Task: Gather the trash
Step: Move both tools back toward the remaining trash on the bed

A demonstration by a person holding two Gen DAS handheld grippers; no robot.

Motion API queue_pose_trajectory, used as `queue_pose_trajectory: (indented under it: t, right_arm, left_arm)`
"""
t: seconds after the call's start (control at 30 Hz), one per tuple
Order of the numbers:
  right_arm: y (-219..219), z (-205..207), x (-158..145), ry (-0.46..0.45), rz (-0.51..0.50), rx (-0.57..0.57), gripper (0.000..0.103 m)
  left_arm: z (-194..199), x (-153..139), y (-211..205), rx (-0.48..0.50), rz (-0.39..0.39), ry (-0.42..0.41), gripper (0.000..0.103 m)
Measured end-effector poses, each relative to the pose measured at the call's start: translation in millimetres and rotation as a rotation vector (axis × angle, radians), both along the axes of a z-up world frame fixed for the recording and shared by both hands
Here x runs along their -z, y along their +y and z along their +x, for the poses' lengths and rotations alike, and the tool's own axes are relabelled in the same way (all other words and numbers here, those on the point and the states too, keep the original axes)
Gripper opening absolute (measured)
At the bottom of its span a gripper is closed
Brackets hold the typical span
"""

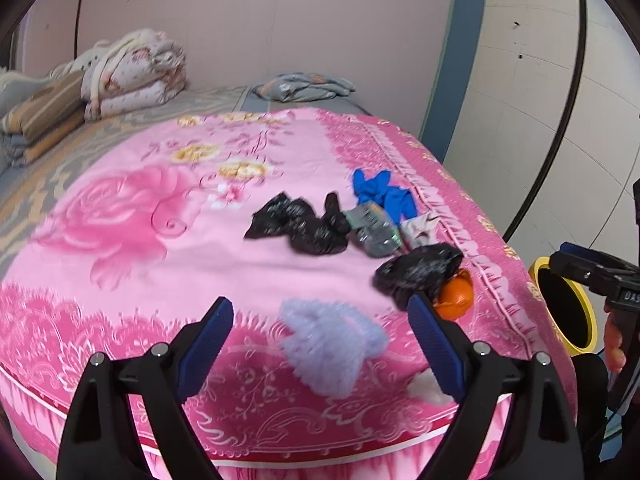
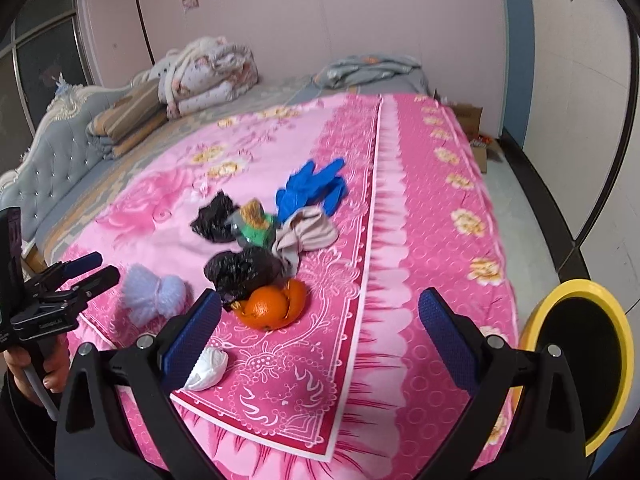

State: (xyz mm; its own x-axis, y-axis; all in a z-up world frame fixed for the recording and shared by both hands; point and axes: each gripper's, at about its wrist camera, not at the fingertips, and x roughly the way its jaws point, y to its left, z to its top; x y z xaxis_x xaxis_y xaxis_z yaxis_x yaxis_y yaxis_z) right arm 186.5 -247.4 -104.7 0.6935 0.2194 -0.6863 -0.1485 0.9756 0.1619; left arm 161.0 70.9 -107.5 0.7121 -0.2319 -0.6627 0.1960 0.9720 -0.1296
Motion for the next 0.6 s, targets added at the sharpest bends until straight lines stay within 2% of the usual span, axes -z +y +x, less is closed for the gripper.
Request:
queue_pose_trajectory:
  t: [0.2, 0.33, 0.6]
  right_arm:
    - [18, 16, 25, 0.057, -0.022, -0.058, 0.095]
    - [23, 29, 39, 0.108, -0.001, -0.071, 0.095]
    - [35, 43, 54, 0.15, -0.001, -0.103, 0.094]
  left_arm:
    - [-1, 22, 8, 0.018, 0.0, 0.023, 0.086]
    - [3, 34, 10, 0.026, -0.009, 0.047, 0.085]
    - [13, 48, 11, 0.032, -0.026, 0.072, 0.085]
